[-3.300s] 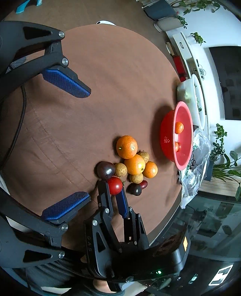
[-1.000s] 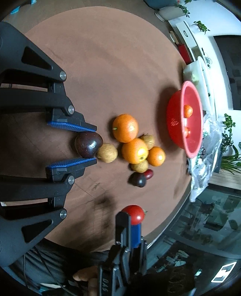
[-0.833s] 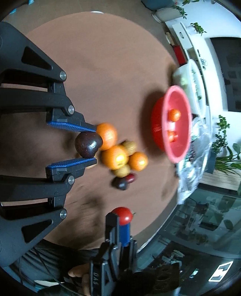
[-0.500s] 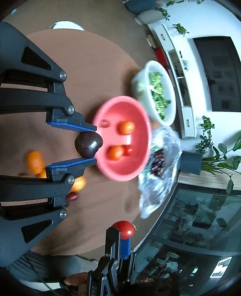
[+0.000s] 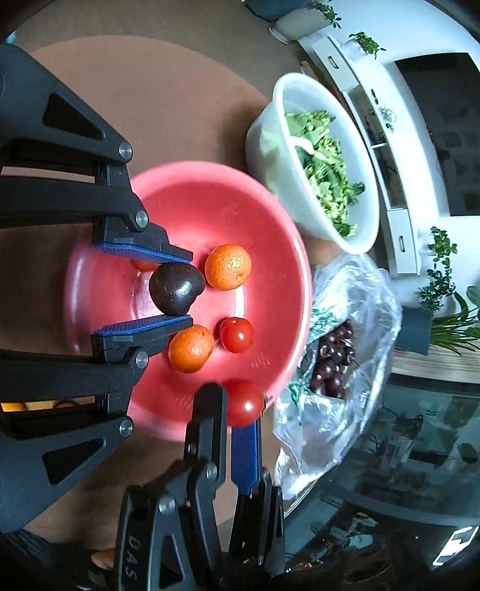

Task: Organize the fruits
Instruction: 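Carry the red tomato and dark plum over the red basin with both tools, then open both tools to drop the dark plum and red tomato into the basin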

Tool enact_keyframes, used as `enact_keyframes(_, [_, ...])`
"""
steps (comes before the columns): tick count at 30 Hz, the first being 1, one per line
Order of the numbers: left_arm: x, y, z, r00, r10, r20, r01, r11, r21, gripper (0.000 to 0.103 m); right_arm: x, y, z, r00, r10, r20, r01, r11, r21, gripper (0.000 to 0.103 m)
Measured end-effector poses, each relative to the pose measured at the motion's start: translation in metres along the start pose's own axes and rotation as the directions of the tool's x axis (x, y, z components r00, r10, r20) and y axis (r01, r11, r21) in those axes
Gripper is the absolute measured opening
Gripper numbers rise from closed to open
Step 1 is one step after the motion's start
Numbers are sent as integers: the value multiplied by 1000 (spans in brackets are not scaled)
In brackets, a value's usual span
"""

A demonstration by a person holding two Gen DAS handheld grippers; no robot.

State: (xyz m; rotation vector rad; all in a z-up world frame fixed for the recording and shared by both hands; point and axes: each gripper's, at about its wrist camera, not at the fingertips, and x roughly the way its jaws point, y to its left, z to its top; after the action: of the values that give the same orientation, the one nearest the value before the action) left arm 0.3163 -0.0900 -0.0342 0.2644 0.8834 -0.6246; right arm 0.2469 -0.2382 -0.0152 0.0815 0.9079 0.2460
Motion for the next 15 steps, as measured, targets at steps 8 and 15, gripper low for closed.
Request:
enact_keyframes(8, [27, 4, -4, 999, 17, -34, -17, 1000, 1, 26, 32, -7, 1, 998, -26, -59, 27, 999, 24, 35])
enact_keyframes(15, [32, 3, -3, 999, 37, -27, -36, 999, 8, 26, 37, -2, 3, 997, -50, -59, 50, 999, -1, 35])
